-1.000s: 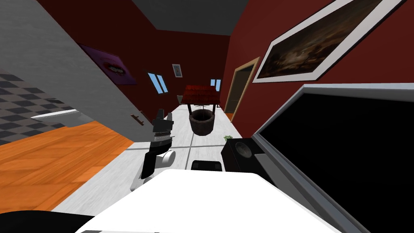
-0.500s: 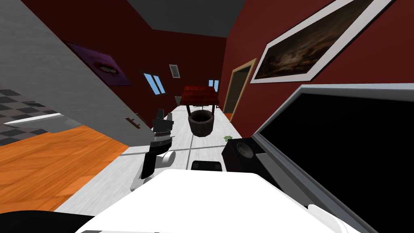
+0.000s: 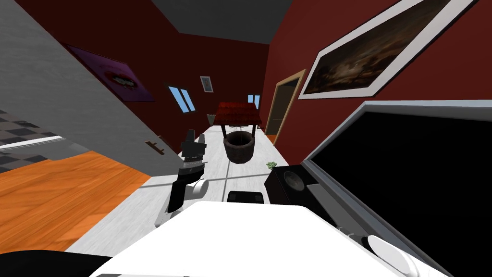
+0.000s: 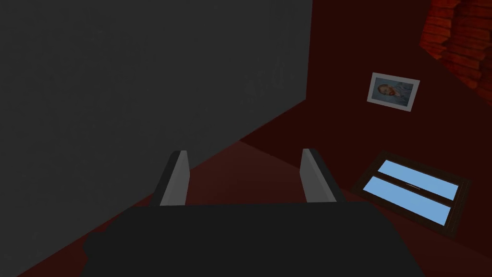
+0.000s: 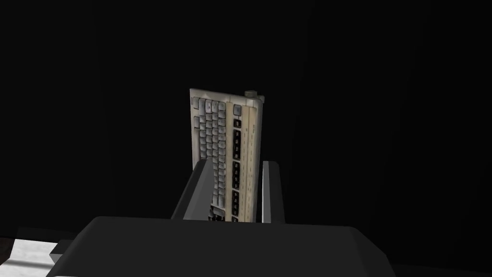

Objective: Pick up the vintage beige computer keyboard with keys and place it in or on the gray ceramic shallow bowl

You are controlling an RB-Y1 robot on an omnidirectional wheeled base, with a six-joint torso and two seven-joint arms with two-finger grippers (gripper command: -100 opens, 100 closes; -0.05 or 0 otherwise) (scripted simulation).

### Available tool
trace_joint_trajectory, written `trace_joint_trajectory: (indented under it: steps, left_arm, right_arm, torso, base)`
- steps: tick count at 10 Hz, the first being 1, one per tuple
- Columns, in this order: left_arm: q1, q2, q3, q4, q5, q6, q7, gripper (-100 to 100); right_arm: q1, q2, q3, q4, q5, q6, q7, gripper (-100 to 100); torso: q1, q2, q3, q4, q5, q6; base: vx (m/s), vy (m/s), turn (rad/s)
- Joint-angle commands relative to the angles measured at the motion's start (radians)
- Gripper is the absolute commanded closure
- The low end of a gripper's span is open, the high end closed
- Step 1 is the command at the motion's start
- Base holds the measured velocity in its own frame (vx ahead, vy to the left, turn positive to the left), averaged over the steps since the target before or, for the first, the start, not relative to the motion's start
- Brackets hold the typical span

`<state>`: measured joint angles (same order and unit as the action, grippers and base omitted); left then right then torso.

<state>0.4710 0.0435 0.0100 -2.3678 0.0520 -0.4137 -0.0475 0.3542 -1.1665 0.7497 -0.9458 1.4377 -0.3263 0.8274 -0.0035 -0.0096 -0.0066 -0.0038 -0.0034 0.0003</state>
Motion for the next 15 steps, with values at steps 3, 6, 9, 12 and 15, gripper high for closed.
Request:
trace_joint_trajectory:
  steps: [3,6,9,12,15]
  left_arm:
    - [0.0,0.0,0.0,0.0,0.0,0.0,0.0,0]
    - [0.0,0.0,0.0,0.0,0.0,0.0,0.0,0]
    - [0.0,0.0,0.0,0.0,0.0,0.0,0.0,0]
    - [0.0,0.0,0.0,0.0,0.0,0.0,0.0,0]
    - [0.0,0.0,0.0,0.0,0.0,0.0,0.0,0]
  right_arm:
    - [-0.019,-0.047,-0.038,0.004,0.02,-0.04,0.042,100]
    - [-0.032,-0.09,-0.059,-0.009,0.043,-0.062,0.049,100]
    - [-0.046,-0.132,-0.083,-0.024,0.044,-0.087,0.04,100]
    - [-0.052,-0.155,-0.097,-0.039,-0.013,-0.114,0.006,100]
    - [-0.054,-0.17,-0.099,-0.055,-0.07,-0.137,-0.022,100]
  torso:
    - [0.0,0.001,0.001,0.0,0.0,0.0]
    - [0.004,-0.005,-0.003,-0.001,0.001,-0.002]
    - [0.002,-0.003,-0.002,-0.001,0.001,-0.001]
    - [0.006,-0.008,-0.005,-0.002,0.001,-0.003]
    - [0.0,-0.003,-0.002,-0.001,0.0,-0.001]
  base:
    - [0.036,0.03,-0.025]
    - [0.1,0.073,-0.005]
    - [0.06,0.055,0.011]
    - [0.115,0.073,0.085]
    - [0.062,0.003,0.081]
